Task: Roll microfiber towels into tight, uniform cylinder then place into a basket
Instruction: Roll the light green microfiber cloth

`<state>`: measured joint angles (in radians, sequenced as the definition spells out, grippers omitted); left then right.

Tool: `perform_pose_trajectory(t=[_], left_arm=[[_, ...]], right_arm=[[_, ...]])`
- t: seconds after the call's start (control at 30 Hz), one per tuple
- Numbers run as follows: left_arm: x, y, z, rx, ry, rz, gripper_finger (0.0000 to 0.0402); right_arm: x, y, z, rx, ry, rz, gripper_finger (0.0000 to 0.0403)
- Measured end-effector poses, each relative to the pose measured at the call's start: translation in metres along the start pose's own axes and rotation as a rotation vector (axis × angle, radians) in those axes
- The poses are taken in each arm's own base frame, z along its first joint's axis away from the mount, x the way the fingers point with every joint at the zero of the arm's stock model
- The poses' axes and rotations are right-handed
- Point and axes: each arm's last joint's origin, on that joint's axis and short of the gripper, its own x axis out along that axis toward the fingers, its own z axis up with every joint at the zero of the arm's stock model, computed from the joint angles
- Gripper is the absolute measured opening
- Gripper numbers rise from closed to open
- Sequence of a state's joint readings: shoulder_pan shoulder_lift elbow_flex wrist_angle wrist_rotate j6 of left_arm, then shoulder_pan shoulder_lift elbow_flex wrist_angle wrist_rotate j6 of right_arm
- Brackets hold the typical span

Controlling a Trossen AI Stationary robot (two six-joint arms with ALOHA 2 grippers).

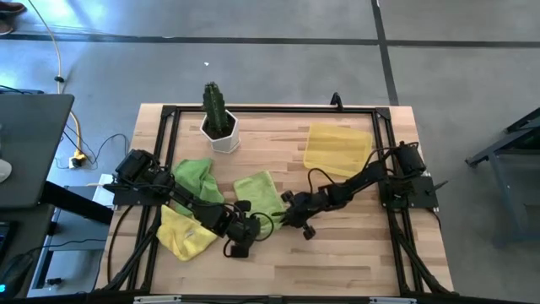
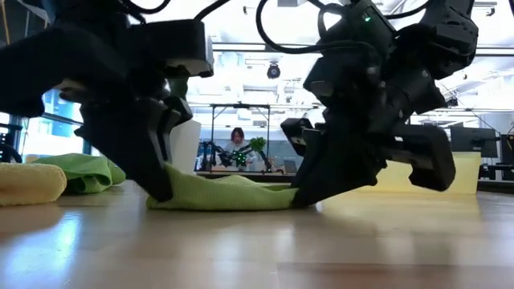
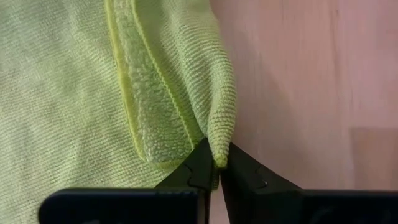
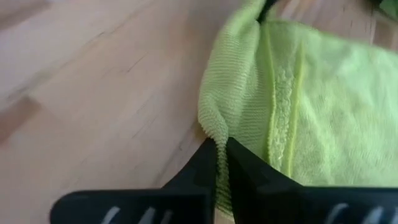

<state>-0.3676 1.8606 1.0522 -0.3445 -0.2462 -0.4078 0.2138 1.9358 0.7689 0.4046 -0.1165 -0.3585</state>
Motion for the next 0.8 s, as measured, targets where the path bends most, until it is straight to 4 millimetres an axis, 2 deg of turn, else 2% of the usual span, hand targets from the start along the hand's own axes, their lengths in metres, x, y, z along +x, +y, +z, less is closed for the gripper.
perform_pose_trajectory(t=[0.1,0.27,0.37,0.5,0.63,0.8], left_arm=[[-0.003,-0.003,0.006,-0.014,-0.008,-0.037,0.0032],[-0.008,-0.008,0.014,-0.045,0.013,-0.156,0.0049],[-0.008,-0.01,0.011,-0.052,0.048,-0.185,0.0054],[-0.009,-0.009,0.004,-0.035,0.099,-0.14,0.0055],[-0.009,-0.011,0.002,-0.019,0.097,-0.108,0.0056],[-0.013,-0.023,-0.002,0.066,0.073,-0.122,0.0056]], right_arm=[[-0.001,-0.004,-0.001,0.142,-0.018,0.045,0.0009],[-0.004,-0.02,0.001,0.365,-0.007,0.224,0.0003],[-0.005,-0.029,0.007,0.458,0.047,0.321,0.0002],[-0.008,-0.042,0.017,0.675,0.096,0.47,0.0001],[-0.013,-0.061,0.029,0.787,0.075,0.484,0.0001],[-0.011,-0.078,0.016,0.915,0.098,0.441,0.0001]])
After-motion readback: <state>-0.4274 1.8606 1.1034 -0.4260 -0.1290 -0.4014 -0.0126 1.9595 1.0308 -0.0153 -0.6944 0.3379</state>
